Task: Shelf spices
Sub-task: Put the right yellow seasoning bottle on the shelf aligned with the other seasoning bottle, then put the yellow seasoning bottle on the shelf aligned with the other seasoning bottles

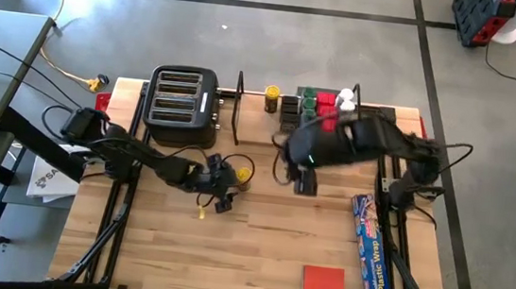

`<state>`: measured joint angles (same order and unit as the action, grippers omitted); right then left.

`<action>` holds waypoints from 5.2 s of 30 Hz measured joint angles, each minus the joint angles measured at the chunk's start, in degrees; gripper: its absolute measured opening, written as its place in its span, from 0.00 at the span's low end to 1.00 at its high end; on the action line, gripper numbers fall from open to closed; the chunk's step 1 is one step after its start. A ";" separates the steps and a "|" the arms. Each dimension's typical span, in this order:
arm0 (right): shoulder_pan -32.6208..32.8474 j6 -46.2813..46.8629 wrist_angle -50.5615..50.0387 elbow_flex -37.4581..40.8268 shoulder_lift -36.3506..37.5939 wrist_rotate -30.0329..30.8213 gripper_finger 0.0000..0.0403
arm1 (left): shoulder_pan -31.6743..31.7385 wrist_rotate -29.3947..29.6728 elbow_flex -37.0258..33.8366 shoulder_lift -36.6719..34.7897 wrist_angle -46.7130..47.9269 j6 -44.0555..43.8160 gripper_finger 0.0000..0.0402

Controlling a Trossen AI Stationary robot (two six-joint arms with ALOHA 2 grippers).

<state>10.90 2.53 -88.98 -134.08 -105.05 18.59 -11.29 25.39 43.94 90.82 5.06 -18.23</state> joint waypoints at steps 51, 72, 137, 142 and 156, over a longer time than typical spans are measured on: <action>31.64 60.21 7.44 49.86 23.08 32.13 0.65 | 35.10 -20.19 27.52 15.17 -5.36 18.09 0.52; 31.62 60.21 9.02 49.86 23.04 32.42 0.66 | 34.96 -13.99 27.54 15.19 -8.68 31.55 0.66; 22.07 15.19 51.63 61.83 21.77 24.06 0.66 | -26.84 -1.16 13.42 -21.75 73.52 -40.03 0.16; 22.97 17.07 51.94 61.83 21.77 23.15 0.66 | -19.14 -0.46 3.25 -23.30 71.12 -38.87 0.23; 23.62 18.23 53.12 61.77 21.94 23.15 0.66 | -9.09 2.35 -4.83 -22.68 38.23 -17.90 0.20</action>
<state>34.52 20.75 -35.86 -72.31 -83.11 41.74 -20.38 27.74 39.12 68.14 43.29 -36.13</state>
